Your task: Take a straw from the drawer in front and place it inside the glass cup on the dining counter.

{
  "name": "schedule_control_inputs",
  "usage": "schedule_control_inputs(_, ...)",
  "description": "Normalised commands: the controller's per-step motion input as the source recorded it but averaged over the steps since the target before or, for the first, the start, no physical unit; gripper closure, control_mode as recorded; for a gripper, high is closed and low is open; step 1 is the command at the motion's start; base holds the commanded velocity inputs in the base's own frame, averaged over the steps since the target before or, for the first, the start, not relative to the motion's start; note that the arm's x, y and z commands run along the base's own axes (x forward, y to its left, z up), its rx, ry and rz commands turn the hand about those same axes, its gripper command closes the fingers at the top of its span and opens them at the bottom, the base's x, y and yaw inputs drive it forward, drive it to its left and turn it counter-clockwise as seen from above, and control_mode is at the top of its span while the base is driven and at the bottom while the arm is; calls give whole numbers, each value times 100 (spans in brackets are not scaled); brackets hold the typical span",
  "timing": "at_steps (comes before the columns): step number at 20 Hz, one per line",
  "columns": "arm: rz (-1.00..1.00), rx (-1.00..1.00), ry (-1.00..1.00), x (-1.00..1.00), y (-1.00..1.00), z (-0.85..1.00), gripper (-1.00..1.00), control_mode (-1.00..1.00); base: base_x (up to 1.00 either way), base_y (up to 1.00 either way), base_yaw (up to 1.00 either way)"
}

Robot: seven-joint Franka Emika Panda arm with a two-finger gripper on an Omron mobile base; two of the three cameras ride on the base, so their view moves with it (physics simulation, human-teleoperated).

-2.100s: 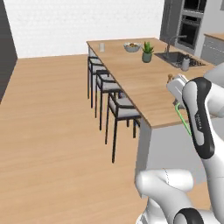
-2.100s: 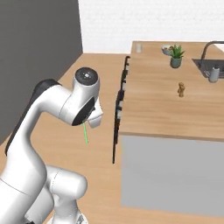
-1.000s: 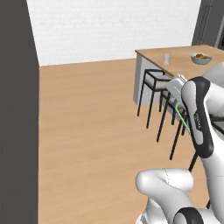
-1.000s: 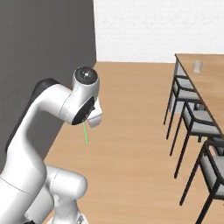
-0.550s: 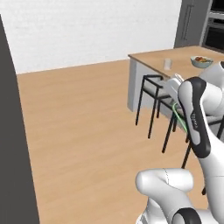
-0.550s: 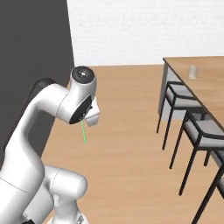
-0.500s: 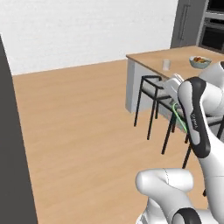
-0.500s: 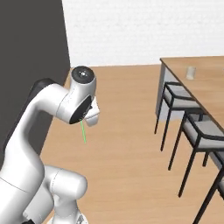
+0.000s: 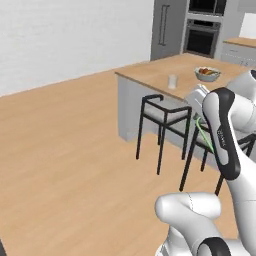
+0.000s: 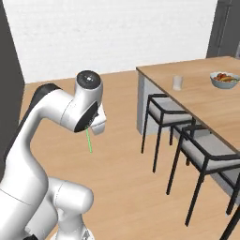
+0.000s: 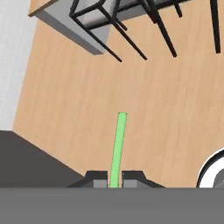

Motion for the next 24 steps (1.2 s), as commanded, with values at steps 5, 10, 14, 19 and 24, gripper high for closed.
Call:
schedule_control_inputs(5, 0, 0, 0, 0, 0, 0, 100, 100, 100, 97, -53)
schedule_control_inputs(10, 0, 0, 0, 0, 0, 0, 100, 100, 100, 100, -57)
schedule_control_inputs(14, 0, 0, 0, 0, 0, 0, 100, 100, 100, 100, -57)
schedule_control_inputs(19, 0, 0, 0, 0, 0, 0, 100, 100, 100, 100, -55)
schedule_control_inputs(24, 0, 0, 0, 0, 0, 0, 100, 100, 100, 100, -47)
